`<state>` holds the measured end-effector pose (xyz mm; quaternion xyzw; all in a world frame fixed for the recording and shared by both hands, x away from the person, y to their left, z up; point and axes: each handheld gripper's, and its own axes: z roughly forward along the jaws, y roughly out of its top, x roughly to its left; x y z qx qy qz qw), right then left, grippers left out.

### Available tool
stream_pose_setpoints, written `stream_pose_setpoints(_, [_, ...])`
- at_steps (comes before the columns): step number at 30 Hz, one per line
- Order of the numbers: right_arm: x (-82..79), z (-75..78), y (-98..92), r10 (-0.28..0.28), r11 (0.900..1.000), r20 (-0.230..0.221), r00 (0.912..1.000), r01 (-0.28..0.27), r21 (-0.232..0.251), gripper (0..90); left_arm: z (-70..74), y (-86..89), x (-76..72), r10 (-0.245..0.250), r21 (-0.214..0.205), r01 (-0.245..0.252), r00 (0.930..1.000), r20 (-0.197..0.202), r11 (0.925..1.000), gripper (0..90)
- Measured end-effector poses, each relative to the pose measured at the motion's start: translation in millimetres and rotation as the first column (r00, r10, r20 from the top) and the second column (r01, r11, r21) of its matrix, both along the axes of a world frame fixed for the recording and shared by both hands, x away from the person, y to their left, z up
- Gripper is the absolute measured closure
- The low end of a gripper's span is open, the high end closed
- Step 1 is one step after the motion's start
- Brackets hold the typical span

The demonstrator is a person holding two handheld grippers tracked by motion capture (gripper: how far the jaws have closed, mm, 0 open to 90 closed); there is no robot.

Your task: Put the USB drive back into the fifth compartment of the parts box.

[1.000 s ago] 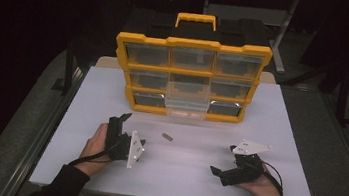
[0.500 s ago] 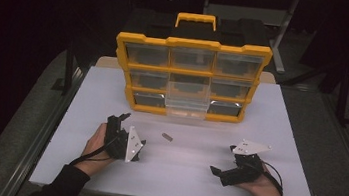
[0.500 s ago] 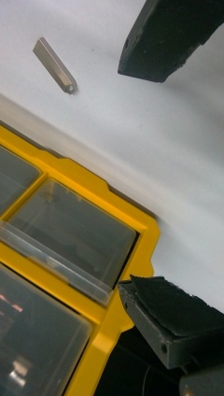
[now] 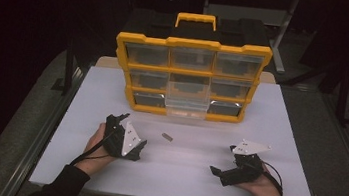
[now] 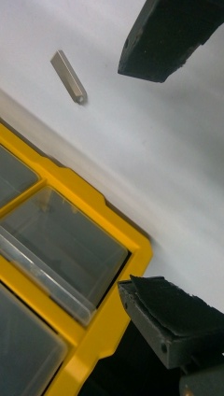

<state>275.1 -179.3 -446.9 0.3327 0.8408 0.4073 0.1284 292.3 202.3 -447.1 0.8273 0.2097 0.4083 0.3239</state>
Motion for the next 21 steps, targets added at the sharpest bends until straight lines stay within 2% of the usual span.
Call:
stream_pose_setpoints(9, [0.1, 0.0, 0.0, -0.001, 1.0, 0.0, 1.0, 0.001, 0.001, 0.0, 3.8, 5.6, 4.5, 0.017, -0.107, -0.027, 0.9959, -0.089, 0.9939, 0.0])
stream_pose_setpoints(11, [0.1, 0.0, -0.1, 0.0, 1.0, 0.0, 1.0, 0.0, 0.001, 0.0, 4.2, 6.9, 6.0, 0.017, -0.147, -0.033, 0.9939, -0.109, 0.9886, 0.0])
stream_pose_setpoints(17, [0.1, 0.1, -0.1, 0.0, 1.0, 0.0, 1.0, 0.0, 0.001, 0.0, 6.8, 12.9, 9.5, 0.016, -0.217, -0.055, 0.984, -0.178, 0.9747, 0.0])
stream_pose_setpoints(20, [0.0, 0.2, -0.3, 0.0, 1.0, 0.0, 1.0, 0.0, 0.001, 0.0, 7.5, 15.6, 11.5, 0.008, -0.258, -0.063, 0.9777, -0.21, 0.9641, 0.0])
stream_pose_setpoints(21, [-0.1, 0.2, -0.3, 0.0, 1.0, 0.0, 1.0, 0.0, 0.002, 0.0, 7.4, 16.3, 12.0, 0.003, -0.277, -0.067, 0.9748, -0.223, 0.9584, 0.0])
